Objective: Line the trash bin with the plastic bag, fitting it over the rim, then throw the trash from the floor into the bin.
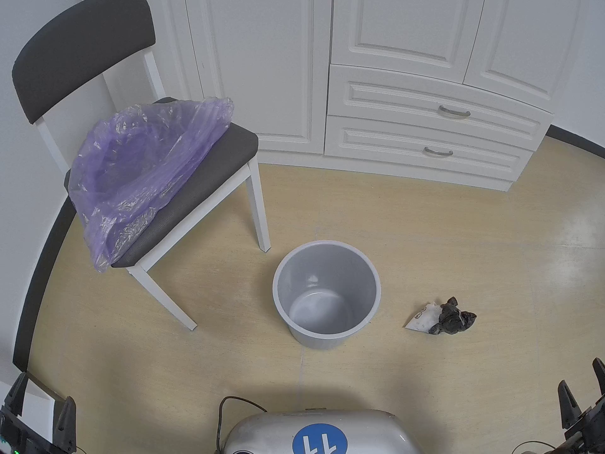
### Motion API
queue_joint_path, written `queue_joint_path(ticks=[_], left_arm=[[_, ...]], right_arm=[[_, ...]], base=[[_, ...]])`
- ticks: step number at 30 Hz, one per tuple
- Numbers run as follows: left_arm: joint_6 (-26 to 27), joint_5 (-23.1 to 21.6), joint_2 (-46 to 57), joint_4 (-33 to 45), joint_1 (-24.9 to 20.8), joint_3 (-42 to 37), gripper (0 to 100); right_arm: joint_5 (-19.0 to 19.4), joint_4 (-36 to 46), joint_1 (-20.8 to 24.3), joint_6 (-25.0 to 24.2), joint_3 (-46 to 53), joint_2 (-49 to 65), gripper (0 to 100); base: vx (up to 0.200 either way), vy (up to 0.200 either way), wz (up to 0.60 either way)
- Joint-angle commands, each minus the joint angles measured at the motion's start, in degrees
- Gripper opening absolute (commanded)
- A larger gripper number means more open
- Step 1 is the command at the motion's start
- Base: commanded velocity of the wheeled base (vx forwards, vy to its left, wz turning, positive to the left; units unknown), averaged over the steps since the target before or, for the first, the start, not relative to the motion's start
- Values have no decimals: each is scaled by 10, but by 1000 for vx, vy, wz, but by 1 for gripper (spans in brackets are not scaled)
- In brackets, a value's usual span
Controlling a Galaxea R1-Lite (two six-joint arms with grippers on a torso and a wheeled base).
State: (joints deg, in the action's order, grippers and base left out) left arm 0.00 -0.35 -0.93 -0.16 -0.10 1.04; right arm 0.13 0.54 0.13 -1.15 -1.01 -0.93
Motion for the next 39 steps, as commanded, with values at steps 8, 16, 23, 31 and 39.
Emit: queue_joint_path(ticks=[8, 16, 23, 31, 39], left_arm=[[-2, 2, 9, 0, 0, -10, 100], [-20, 22, 9, 0, 0, -10, 100], [-14, 18, 9, 0, 0, -10, 100], [-1, 15, 9, 0, 0, -10, 100], [18, -5, 9, -3, 1, -10, 100]], right_arm=[[0, -1, 0, 1, 10, 9, 100], [0, -1, 0, 3, 10, 9, 100], [0, -1, 0, 3, 10, 9, 100], [-3, -1, -1, 4, 10, 9, 100], [5, -2, -1, 40, 10, 9, 100]], base=[[0, 0, 0], [0, 0, 0], [0, 0, 0], [0, 0, 0], [0, 0, 0]])
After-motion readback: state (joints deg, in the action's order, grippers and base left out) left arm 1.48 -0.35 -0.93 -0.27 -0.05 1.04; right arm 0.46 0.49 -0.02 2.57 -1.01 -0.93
